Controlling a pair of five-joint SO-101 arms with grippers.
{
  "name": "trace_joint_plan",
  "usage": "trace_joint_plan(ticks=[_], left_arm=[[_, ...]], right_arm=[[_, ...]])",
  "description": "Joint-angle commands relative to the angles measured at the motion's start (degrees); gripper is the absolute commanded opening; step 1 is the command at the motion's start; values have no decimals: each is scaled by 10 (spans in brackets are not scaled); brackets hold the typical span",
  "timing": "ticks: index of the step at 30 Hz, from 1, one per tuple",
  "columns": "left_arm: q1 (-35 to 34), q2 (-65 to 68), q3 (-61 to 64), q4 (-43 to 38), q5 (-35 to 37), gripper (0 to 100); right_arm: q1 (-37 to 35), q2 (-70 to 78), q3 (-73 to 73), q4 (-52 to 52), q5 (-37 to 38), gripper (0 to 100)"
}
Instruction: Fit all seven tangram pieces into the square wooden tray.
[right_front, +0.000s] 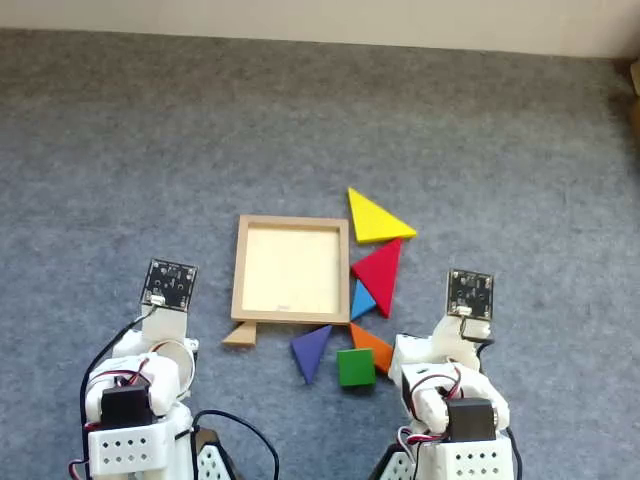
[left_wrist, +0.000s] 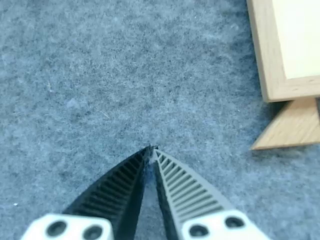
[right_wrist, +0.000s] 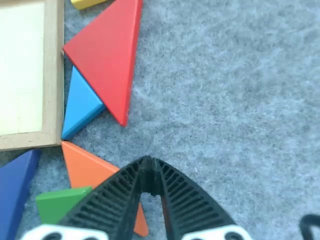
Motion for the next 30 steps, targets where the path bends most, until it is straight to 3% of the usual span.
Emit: trace_joint_plan(ticks=[1,4,9,11,18,30], left_arm=[[-4,-17,12,4,5,8],[-4,-17,12,4,5,8],[-4,-17,12,4,5,8],[-4,-17,12,4,5,8],[-4,-17,12,4,5,8],[-4,-17,12,4,5,8]], right_arm=[[7,-7,65,4,-3,5],[7,-7,64,5,60,5],[48,-7,39,-11,313,5],[81,-7,8,-11,364,5],[168,-7,-99,-15,207,5],[148,21,-269,14,179,6]])
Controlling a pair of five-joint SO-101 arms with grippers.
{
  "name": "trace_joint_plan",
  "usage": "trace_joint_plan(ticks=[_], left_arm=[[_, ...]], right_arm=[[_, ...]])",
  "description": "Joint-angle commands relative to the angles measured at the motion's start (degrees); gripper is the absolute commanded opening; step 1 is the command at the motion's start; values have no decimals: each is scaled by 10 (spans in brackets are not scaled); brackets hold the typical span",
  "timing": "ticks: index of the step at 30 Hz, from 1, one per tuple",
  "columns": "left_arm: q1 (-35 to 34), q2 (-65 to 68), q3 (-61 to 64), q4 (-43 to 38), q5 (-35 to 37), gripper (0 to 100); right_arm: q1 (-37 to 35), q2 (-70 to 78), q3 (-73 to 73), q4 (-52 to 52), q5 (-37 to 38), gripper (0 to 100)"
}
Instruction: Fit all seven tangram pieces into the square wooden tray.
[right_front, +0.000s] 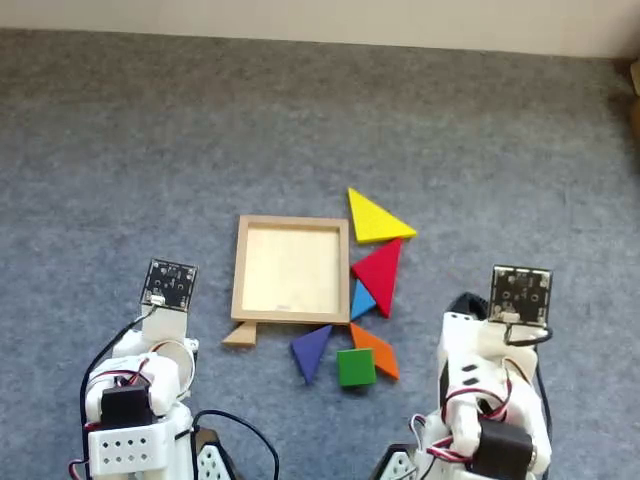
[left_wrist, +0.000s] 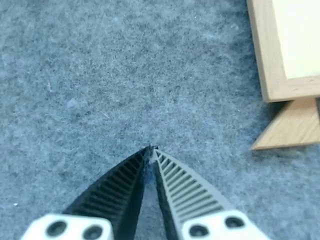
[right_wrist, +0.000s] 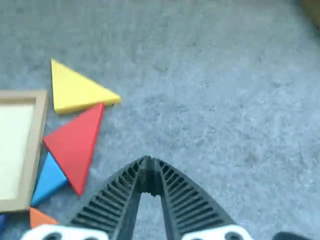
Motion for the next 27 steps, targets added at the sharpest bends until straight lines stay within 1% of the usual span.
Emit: trace_joint_plan(ticks=[1,12,16,21,27], left_arm=[[-4,-17,12,4,5,8],[-4,-17,12,4,5,8],[-4,-17,12,4,5,8],[-4,-17,12,4,5,8],[-4,-17,12,4,5,8]], right_arm=[[-22,48,-65,20,-8,6],[-91,418,-284,16,-8,6],[-120,486,-320,-26,-1,6],[-176,552,-346,-34,74,6],[-223,669,-424,-34,82,6]])
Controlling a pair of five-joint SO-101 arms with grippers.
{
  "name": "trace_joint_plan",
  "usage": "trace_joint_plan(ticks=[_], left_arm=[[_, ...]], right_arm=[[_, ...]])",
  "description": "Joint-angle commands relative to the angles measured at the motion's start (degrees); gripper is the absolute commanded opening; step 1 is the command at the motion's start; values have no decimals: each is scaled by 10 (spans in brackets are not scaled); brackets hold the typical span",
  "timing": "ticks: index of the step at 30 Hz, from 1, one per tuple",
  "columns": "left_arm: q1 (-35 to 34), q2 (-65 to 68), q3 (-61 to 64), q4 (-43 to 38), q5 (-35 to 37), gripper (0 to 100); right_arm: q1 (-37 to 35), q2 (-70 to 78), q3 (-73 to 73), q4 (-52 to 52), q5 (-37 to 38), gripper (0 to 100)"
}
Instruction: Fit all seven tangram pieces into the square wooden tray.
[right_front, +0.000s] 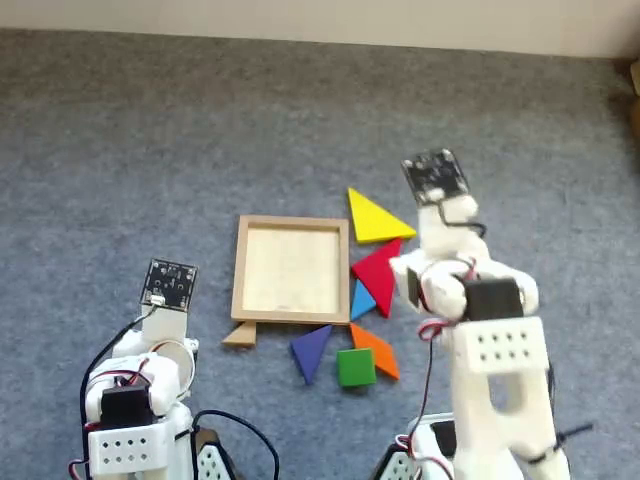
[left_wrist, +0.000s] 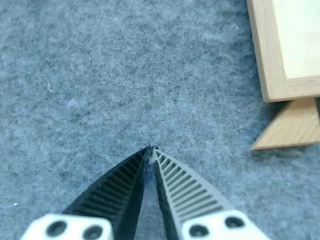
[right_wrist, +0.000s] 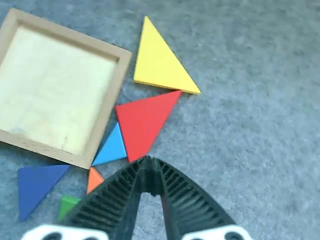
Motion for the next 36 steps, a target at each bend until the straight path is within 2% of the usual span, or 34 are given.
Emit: trace_joint_plan(ticks=[1,6,12,14,24,32,36], left_arm=[[-4,-17,12,4,5,8],[-4,-17,12,4,5,8],[-4,-17,12,4,5,8],[-4,-17,12,4,5,8],[-4,-17,12,4,5,8],[-4,-17,12,4,5,8],[-4,-17,12,4,5,8]], right_arm=[[-33,78,-83,-18,12,6],[-50,211,-177,-17,25,29],[-52,370,-286,-17,90,208],[-52,419,-320,-16,99,237],[-105,589,-458,-2,159,242],[-102,730,-582,0,159,242],[-89,766,-628,41,159,242]])
